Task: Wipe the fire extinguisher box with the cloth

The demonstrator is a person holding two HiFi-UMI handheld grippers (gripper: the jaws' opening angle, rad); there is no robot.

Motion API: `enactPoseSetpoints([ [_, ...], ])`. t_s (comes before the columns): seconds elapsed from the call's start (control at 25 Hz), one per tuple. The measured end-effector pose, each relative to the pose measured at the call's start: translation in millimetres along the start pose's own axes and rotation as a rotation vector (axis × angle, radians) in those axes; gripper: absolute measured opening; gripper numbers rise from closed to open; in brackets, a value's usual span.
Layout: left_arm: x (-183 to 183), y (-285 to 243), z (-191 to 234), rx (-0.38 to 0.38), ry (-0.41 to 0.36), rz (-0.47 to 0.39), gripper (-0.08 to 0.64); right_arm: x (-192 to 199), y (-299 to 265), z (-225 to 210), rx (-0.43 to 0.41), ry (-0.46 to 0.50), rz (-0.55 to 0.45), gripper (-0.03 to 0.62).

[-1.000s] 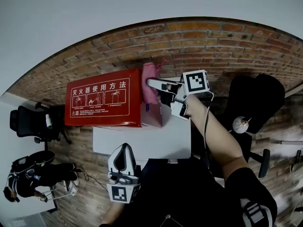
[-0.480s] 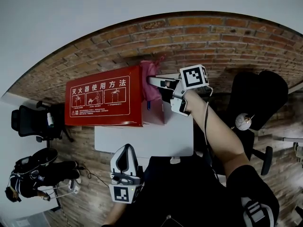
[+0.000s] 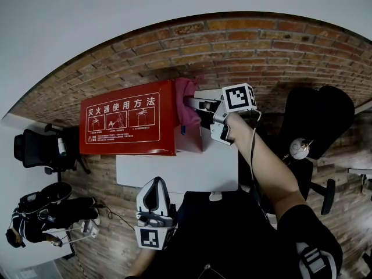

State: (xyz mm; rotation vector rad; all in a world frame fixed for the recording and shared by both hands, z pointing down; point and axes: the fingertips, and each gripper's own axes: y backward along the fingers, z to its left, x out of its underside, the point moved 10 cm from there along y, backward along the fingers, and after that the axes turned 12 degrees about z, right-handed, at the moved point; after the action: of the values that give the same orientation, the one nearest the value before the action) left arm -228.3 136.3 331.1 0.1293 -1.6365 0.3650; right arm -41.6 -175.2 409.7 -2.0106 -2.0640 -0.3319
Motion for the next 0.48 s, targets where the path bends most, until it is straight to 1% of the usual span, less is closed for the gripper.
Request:
enactPoseSetpoints([
  [0.28,2.0,2.2,-2.3,0.0,0.0,0.002,0.038,10.3,1.3,-15.2,0.028,-0.025,-0.005,0.067],
  [0.48,3.2,4.9,-4.7,-0.006,0.002,0.006,0.038,13.8,2.9,-24.0,0.064,-0.02,-0.005,0.067],
])
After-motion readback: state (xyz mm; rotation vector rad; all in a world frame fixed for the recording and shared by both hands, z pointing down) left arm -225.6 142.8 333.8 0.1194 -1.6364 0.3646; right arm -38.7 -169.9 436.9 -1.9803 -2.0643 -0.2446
